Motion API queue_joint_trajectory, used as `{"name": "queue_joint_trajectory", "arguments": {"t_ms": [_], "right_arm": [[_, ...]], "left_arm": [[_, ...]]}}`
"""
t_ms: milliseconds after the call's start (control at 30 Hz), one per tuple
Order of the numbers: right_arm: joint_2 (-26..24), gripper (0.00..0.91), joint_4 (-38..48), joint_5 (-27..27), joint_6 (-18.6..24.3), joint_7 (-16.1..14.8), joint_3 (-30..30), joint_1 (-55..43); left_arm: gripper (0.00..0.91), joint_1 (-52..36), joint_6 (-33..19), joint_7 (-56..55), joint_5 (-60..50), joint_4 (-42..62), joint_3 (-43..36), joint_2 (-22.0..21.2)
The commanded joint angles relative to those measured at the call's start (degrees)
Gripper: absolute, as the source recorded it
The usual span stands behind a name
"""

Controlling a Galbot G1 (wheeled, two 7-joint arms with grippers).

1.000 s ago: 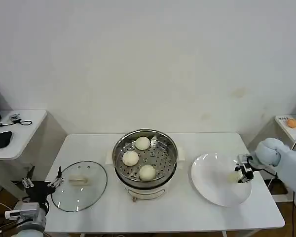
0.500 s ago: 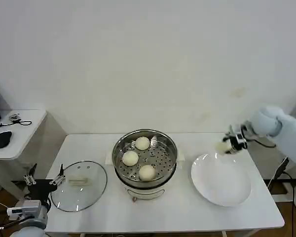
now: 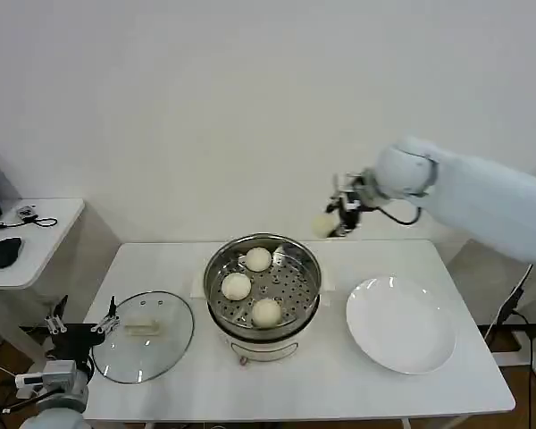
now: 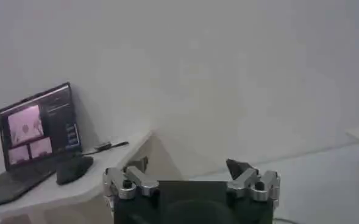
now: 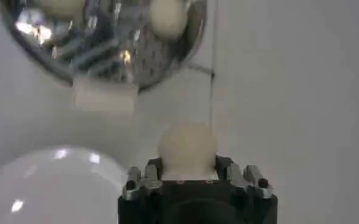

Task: Take steamed baozi put them in steamer then cover it.

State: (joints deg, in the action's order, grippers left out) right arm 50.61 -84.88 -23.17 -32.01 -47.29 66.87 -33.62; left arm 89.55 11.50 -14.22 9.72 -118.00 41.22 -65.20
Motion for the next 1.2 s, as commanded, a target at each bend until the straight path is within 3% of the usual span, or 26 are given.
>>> {"name": "queue_joint_trajectory", "arguments": {"t_ms": [33,267,700,1200], "right_arm": [[11.19,0.595,-0.97,-14.93,-9.77,9.05,3.79,0.08],[9.67,0.595,-1.95,-11.33,-9.77,9.69,6.74,3.76],[6.73,0.595,-0.80,-7.08,-9.68,8.78,6.15,8.01],[8.55,0.595,2.20,-5.59,-9.61,8.58,4.36,9.78]], "left_arm": [[0.907,-0.03,-0.07,-0.02,-0.02,0.16,0.39,-0.10],[0.907,0.00,-0.17,-0.06,-0.13,0.39,0.39,-0.60],[0.907,0.12,-0.24,-0.09,-0.40,0.47,0.35,-0.67],[0.907,0.19,-0.41,-0.10,-0.37,0.70,0.88,-0.60]]}}
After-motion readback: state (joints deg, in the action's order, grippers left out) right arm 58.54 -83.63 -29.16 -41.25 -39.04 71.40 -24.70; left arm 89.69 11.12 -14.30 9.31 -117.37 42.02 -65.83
